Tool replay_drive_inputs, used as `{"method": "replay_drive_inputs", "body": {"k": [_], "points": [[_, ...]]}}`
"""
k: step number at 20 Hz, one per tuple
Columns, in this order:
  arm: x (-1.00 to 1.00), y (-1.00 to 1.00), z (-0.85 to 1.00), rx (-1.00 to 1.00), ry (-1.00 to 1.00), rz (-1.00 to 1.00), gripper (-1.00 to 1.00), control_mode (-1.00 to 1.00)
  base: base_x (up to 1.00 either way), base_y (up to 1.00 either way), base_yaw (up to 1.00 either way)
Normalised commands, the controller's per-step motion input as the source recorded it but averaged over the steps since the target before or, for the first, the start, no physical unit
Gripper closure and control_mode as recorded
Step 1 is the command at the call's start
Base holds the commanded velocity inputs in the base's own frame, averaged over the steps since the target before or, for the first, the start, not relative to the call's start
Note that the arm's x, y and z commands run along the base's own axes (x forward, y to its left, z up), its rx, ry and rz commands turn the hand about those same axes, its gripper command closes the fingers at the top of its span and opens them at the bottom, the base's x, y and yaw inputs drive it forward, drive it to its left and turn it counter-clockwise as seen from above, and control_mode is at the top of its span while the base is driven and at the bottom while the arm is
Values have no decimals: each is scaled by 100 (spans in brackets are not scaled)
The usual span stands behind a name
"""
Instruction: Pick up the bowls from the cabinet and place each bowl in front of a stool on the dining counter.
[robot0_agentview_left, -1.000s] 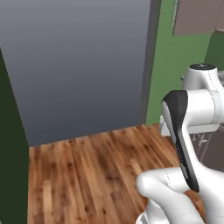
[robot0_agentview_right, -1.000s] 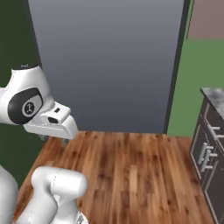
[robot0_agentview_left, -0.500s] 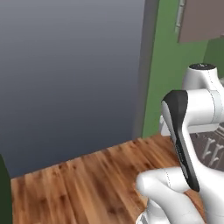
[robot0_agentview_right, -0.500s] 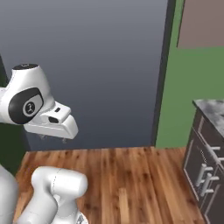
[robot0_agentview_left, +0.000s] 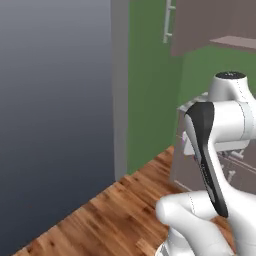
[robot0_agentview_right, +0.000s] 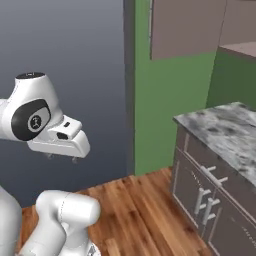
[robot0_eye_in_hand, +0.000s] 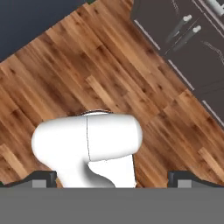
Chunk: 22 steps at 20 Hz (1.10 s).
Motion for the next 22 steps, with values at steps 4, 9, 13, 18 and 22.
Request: {"method": "replay_drive_inputs", "body": {"k": [4, 9, 13, 18, 22], "points": [[0, 0, 0, 0, 0, 0, -100, 100, 83, -1, -61], [0, 0, 0, 0, 0, 0, -100, 100, 86, 0, -61], [0, 0, 0, 0, 0, 0, -100, 100, 69, -10, -49], [0, 0, 0, 0, 0, 0, -100, 100, 53, -23, -48], [0, 0, 0, 0, 0, 0, -100, 100, 35, -4, -52]]}}
